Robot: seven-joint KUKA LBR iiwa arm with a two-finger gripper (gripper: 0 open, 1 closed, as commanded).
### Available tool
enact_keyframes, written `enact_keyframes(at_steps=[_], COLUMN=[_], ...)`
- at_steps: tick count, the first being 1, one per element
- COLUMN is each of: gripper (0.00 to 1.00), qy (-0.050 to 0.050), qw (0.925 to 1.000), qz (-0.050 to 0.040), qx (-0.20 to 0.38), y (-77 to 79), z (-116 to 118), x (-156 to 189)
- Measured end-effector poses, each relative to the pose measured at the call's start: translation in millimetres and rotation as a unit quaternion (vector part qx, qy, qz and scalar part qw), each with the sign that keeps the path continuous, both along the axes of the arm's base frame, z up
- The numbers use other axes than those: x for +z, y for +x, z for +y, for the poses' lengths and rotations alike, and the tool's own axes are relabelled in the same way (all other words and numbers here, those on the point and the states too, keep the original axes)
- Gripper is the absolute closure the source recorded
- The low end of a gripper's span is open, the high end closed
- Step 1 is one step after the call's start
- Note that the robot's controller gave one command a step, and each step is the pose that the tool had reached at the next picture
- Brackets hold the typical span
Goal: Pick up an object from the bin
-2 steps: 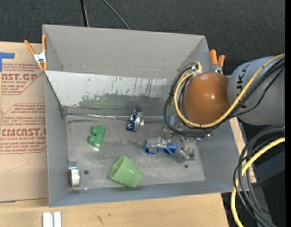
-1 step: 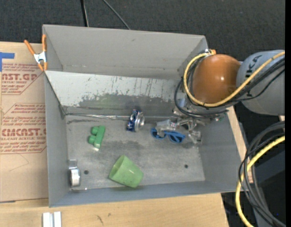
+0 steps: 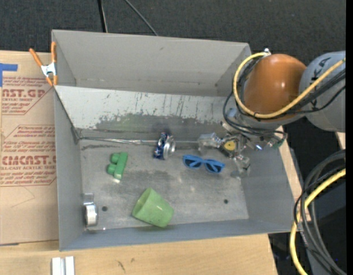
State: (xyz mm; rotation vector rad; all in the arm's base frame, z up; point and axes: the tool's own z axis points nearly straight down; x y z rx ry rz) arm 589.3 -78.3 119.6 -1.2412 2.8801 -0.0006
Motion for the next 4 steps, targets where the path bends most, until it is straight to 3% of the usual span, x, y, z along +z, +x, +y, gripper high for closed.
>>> enact_keyframes(at_steps=[1,2,3,4], gripper=[0.00,0.00,1.00,1.00], qy=[0.001,0.001,0.000,0.000], qw=[0.9961,0.9762,0.9763,0.9731], qz=[0.0024,0.0023,0.0017,-0.0032], qx=[-0.088,-0.217,-0.216,-0.230], y=[2.7,-1.6,-1.1,-17.0], z=[31,9,10,12], x=[-29,-50,-50,128])
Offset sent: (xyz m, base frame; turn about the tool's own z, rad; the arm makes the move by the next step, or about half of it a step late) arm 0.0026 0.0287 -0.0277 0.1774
